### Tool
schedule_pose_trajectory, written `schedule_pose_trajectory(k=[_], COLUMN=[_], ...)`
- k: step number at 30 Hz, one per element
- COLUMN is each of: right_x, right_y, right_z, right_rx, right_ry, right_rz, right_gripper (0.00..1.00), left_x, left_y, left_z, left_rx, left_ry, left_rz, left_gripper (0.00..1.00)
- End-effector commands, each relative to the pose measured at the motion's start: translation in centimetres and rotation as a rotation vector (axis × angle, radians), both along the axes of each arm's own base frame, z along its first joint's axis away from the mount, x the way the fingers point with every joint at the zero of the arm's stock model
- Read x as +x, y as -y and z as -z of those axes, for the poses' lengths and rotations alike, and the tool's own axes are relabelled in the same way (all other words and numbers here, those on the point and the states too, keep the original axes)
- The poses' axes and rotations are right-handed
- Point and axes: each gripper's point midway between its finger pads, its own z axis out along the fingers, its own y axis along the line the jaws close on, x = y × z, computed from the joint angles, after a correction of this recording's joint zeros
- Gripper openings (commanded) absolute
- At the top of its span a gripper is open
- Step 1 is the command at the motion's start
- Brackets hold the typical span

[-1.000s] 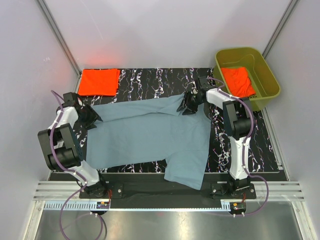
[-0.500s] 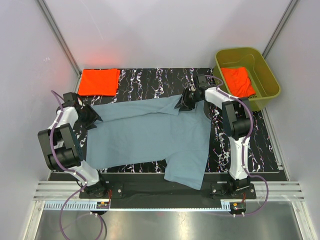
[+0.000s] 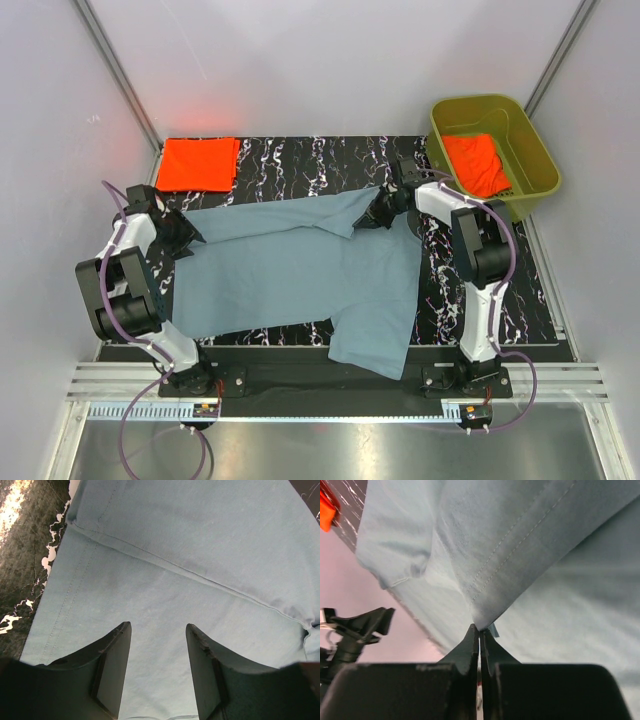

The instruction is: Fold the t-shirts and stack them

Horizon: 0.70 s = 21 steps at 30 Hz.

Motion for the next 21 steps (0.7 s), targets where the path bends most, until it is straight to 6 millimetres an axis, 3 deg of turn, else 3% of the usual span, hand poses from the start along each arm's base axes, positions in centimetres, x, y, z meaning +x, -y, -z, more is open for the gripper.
schedule_pose_trajectory(k=[1, 8, 15, 18, 21], right_x=[-1.1, -3.6, -4.6, -6.1, -9.7], right_y=[-1.1, -0.6, -2.0, -2.4, -3.4], right_z=[-4.1, -3.0, -4.0, -4.6, -5.2], right_rx=[0.112, 0.111, 0.119, 0.132, 0.126], right_ry=[-0.083, -0.206, -0.247, -0.299, -0.367], right_rz=[0.126, 0.241, 0.307, 0.341, 0.375], right_gripper=[0.0, 0.0, 0.0, 0.0, 0.0], left_x=[1.1, 0.8, -0.5, -0.8, -1.1], left_y=[0.0, -0.1, 0.0, -0.2, -0.2], left_z=[-2.1, -2.9, -2.9, -3.2, -3.5], left_rx=[0.011, 0.036, 0.06, 0.078, 0.09], left_ry=[0.08, 0.105, 0.105, 0.108, 0.112], left_rz=[0.02, 0.028, 0.043, 0.054, 0.065], left_gripper=[0.53, 0.53, 0.54, 0.53, 0.54])
